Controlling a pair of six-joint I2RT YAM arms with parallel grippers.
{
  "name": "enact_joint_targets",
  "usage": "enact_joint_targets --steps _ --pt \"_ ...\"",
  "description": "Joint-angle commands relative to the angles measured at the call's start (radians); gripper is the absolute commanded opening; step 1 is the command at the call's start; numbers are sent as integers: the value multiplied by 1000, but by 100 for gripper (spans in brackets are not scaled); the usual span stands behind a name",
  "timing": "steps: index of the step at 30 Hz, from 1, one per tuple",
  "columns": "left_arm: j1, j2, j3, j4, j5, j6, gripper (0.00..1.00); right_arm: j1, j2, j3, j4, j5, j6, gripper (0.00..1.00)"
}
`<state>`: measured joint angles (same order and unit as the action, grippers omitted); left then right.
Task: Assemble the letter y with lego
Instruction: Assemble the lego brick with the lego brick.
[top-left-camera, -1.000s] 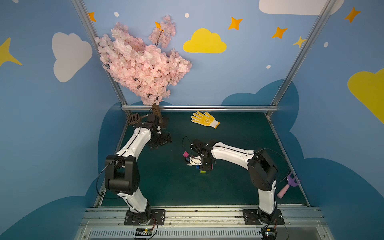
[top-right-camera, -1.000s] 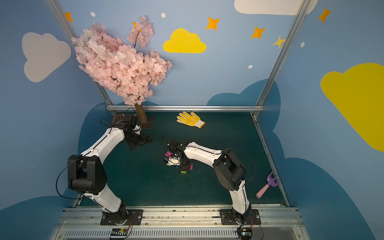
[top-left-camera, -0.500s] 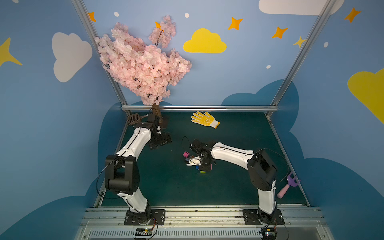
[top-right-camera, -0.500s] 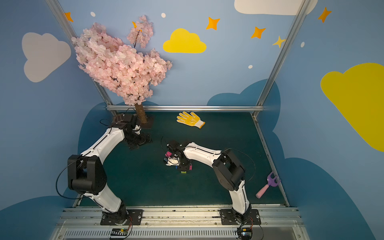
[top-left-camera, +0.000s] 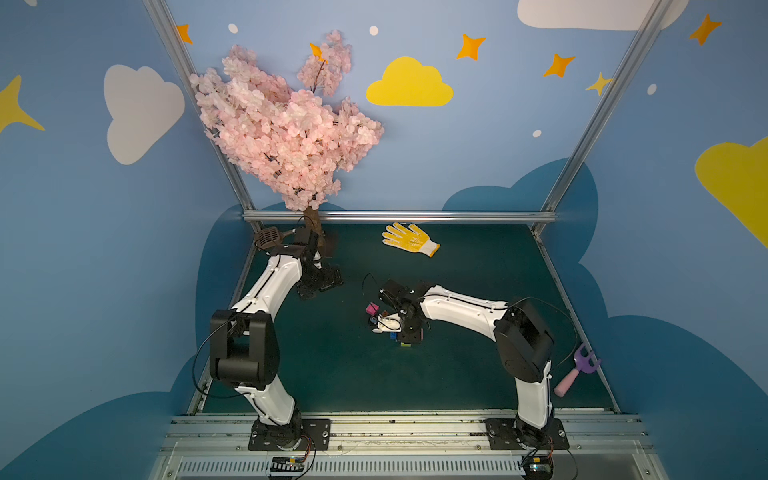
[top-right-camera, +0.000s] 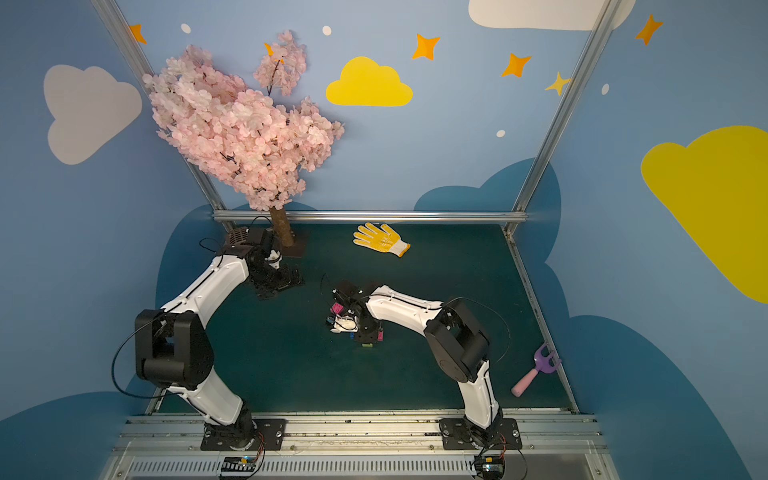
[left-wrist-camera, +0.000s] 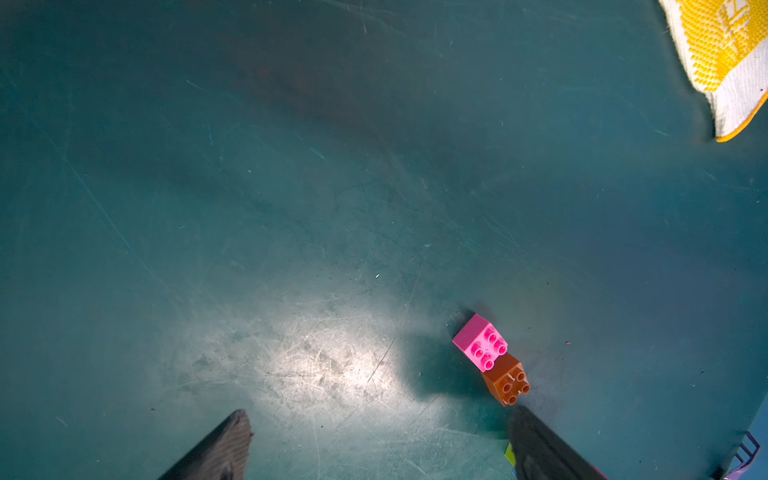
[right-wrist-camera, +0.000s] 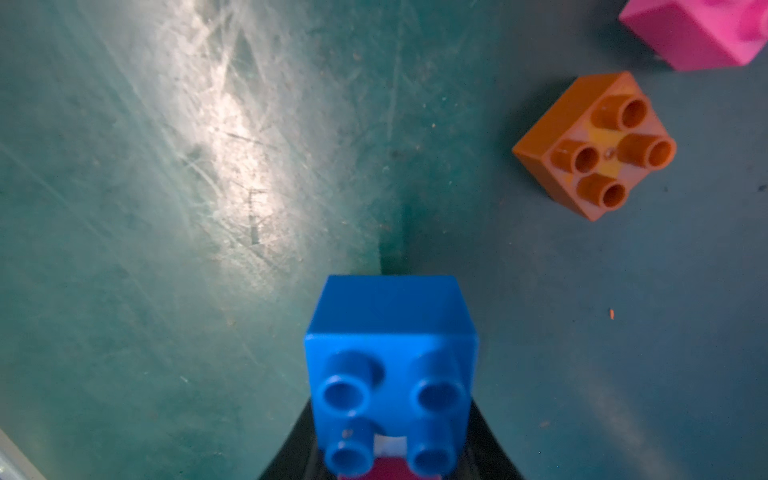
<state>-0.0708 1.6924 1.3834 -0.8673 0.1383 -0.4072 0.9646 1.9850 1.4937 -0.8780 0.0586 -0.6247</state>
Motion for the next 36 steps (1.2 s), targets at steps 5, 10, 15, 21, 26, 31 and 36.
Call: enact_joint_targets --steps 5,10,15,21,26,31,36 --pt "5 -3 -9 -16 1 13 100 8 15 -41 -16 -3 17 0" --pt "2 -2 -11 -13 10 17 100 -2 6 -61 -16 4 19 0" --pt "2 0 -11 -12 9 16 100 -1 11 -65 -16 7 14 0" --pt "1 2 -11 -12 6 16 100 -2 14 -68 -19 12 13 0" --pt "2 4 -11 -12 6 14 100 -2 6 -72 -24 13 13 0" --pt "2 2 -11 -12 5 15 100 -7 -4 -76 -26 11 19 0" --pt "3 1 -11 -12 6 14 100 -10 -8 -83 -26 7 23 0"
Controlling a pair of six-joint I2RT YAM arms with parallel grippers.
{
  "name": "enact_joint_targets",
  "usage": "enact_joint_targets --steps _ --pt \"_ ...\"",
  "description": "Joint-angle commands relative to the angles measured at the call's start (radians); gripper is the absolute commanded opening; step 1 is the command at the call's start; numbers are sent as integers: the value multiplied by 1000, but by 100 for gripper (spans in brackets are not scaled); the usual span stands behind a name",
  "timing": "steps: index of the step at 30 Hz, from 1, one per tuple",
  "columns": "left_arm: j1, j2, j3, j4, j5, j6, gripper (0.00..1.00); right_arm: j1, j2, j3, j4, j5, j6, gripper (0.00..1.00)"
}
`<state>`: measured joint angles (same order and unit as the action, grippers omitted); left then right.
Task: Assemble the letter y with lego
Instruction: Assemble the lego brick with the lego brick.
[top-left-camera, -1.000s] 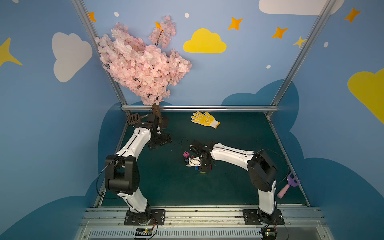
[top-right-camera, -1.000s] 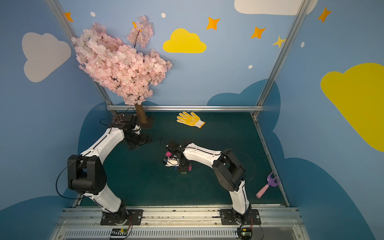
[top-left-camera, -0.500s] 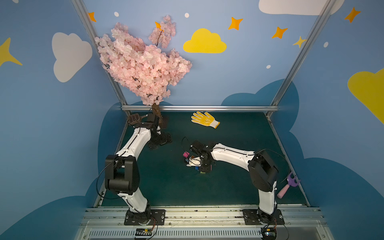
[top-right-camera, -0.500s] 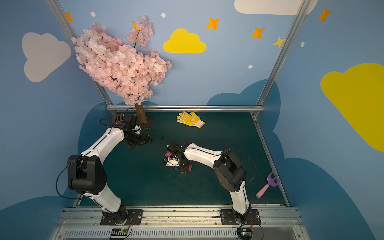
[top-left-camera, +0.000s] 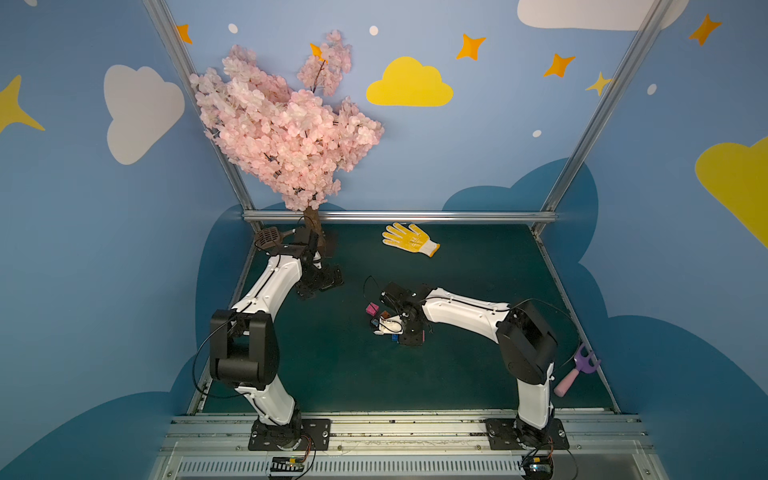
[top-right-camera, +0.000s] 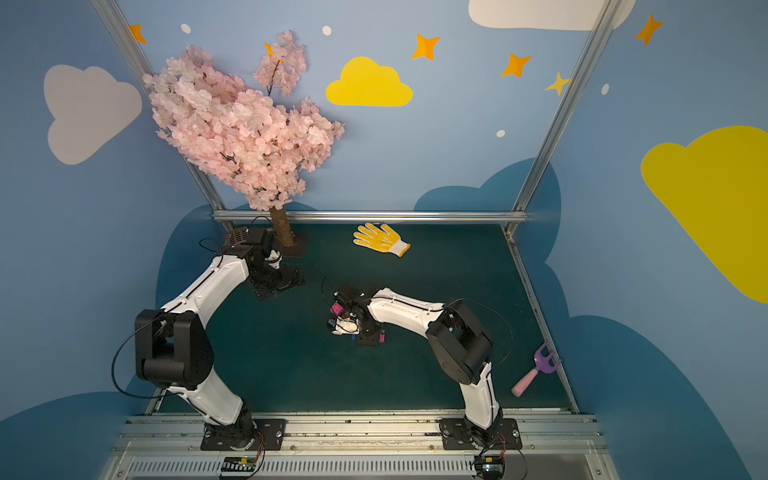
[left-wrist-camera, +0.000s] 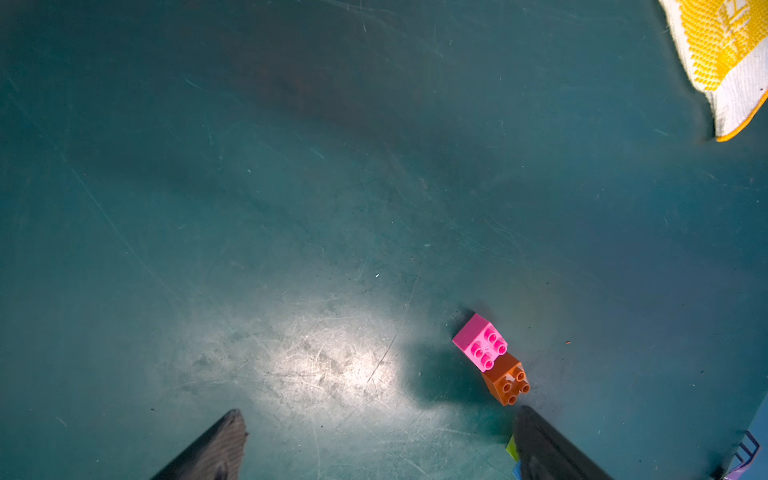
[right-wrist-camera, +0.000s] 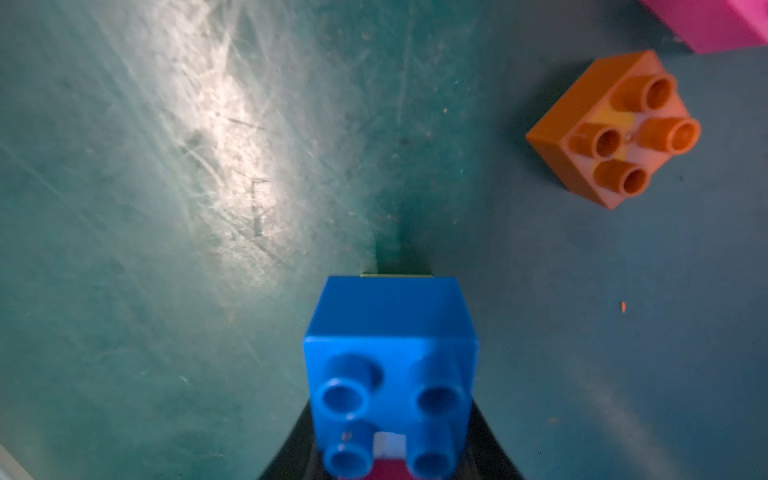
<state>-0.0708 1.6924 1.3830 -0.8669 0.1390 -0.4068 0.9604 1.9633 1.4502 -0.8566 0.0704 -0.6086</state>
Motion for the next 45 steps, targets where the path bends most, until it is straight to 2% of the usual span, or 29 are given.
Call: enact_joint_targets --steps 1,19,45 --pt "3 1 -10 -12 5 14 100 -5 17 -38 -47 -4 7 0" --pt "2 1 -12 -12 4 12 100 -31 92 82 -86 -14 58 0" --pt "3 1 -10 -12 2 13 100 -22 154 87 -52 -44 8 0"
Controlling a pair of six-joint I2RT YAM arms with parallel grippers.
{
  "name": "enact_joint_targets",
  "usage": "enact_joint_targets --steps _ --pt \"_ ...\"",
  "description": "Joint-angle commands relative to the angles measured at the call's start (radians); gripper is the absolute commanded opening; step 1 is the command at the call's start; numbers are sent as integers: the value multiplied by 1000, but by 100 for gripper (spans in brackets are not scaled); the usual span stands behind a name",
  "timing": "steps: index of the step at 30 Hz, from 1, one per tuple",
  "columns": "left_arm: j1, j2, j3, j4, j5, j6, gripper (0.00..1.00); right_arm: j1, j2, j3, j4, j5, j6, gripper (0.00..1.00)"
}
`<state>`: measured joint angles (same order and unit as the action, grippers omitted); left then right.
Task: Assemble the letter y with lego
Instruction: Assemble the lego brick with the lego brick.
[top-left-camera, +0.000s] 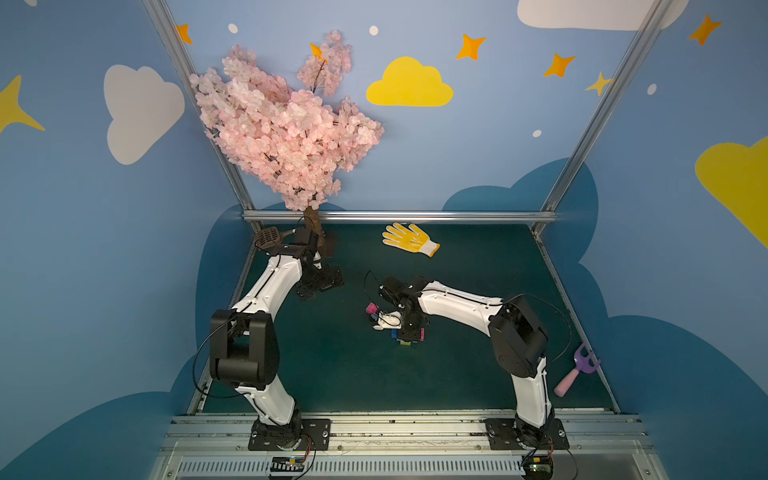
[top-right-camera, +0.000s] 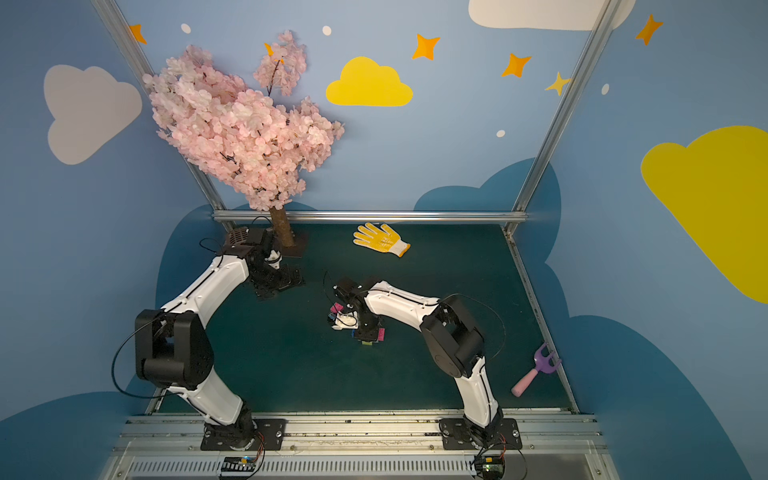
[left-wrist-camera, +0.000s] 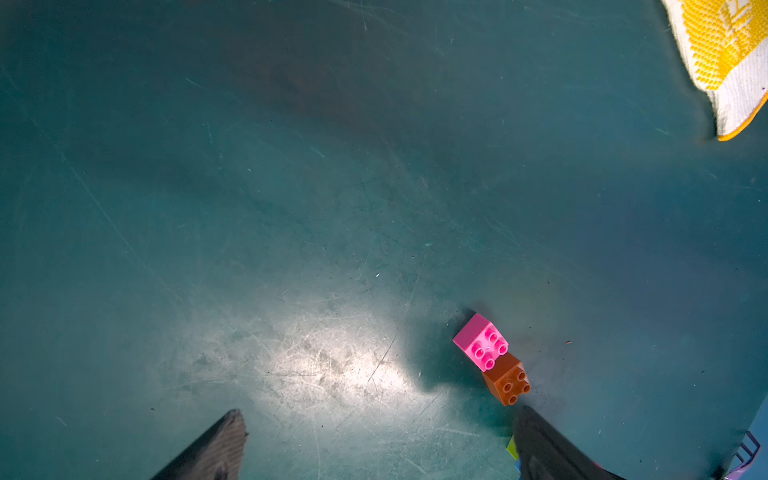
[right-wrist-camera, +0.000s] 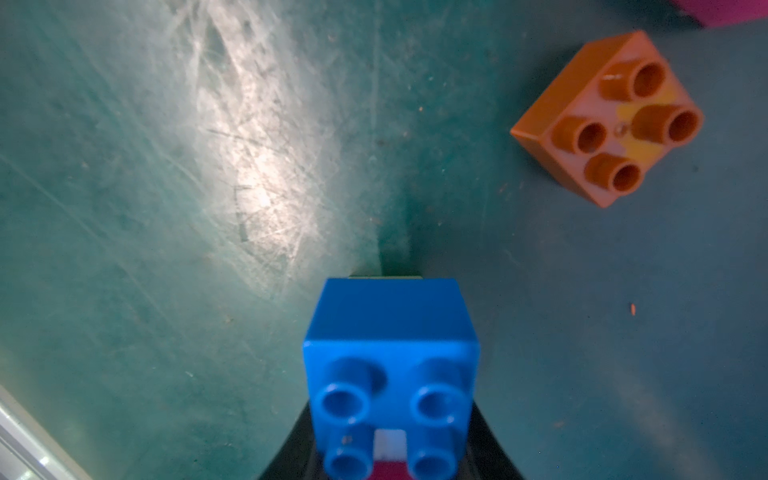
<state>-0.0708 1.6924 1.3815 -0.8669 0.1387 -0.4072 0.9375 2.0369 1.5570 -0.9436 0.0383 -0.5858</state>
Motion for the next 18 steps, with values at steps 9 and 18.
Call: enact_joint_targets --steps 9,18 --pt "3 1 -9 -12 2 13 100 1 95 12 13 -8 -7 0" --pt "3 2 -9 -12 6 13 100 1 103 20 28 -28 4 0"
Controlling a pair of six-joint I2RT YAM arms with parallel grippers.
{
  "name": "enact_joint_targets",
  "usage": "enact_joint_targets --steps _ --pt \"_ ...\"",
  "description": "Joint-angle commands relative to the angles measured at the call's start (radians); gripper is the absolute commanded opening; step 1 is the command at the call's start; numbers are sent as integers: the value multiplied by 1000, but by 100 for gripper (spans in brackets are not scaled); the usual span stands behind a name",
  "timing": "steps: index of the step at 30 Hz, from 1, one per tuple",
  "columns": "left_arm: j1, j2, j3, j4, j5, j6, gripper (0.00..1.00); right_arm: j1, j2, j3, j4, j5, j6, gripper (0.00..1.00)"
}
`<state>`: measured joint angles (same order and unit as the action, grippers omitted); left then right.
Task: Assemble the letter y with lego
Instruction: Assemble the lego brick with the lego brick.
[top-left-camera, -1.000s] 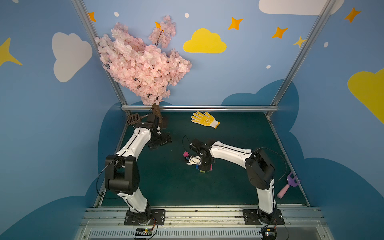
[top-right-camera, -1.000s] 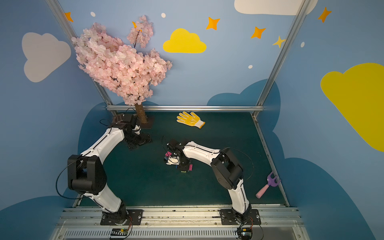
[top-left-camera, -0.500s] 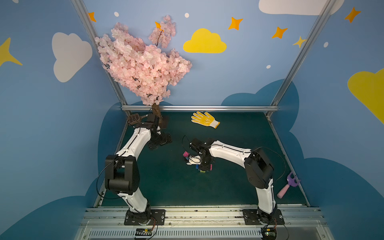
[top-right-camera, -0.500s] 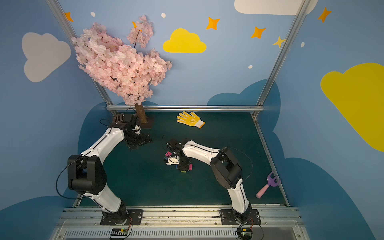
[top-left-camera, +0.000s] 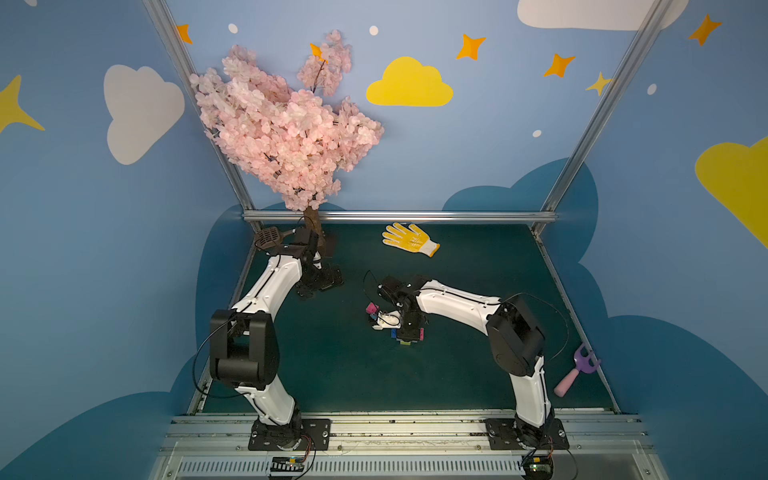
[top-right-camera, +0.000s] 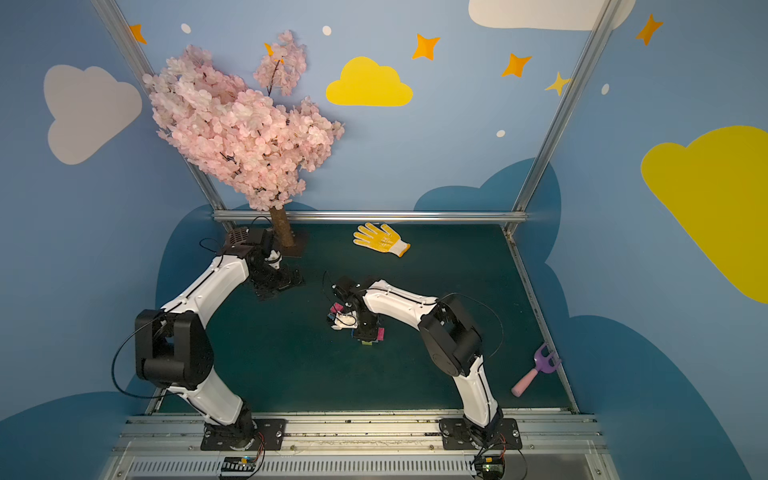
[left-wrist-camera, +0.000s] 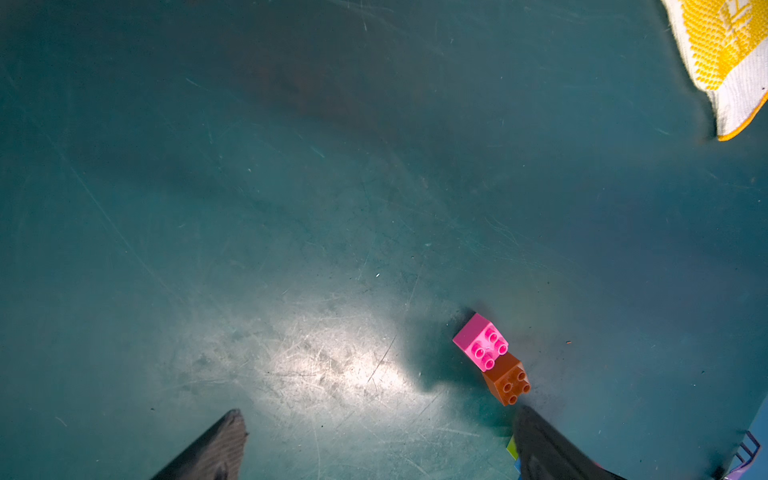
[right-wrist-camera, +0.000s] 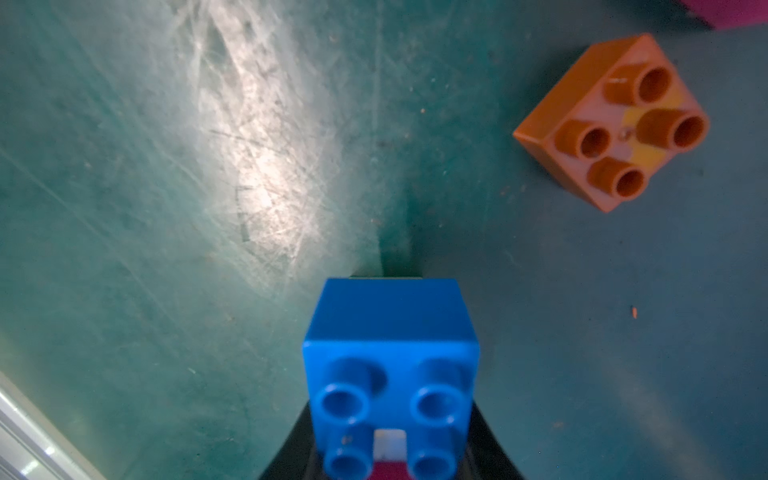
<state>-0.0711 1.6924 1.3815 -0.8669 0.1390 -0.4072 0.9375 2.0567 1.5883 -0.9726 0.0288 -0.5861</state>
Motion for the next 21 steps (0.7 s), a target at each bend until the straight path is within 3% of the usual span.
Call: enact_joint_targets --steps 1,21 --pt "3 1 -9 -12 5 12 100 1 86 -11 57 -17 3 0" --pt "4 3 -5 -12 5 11 100 -7 -9 -69 133 -33 -14 0"
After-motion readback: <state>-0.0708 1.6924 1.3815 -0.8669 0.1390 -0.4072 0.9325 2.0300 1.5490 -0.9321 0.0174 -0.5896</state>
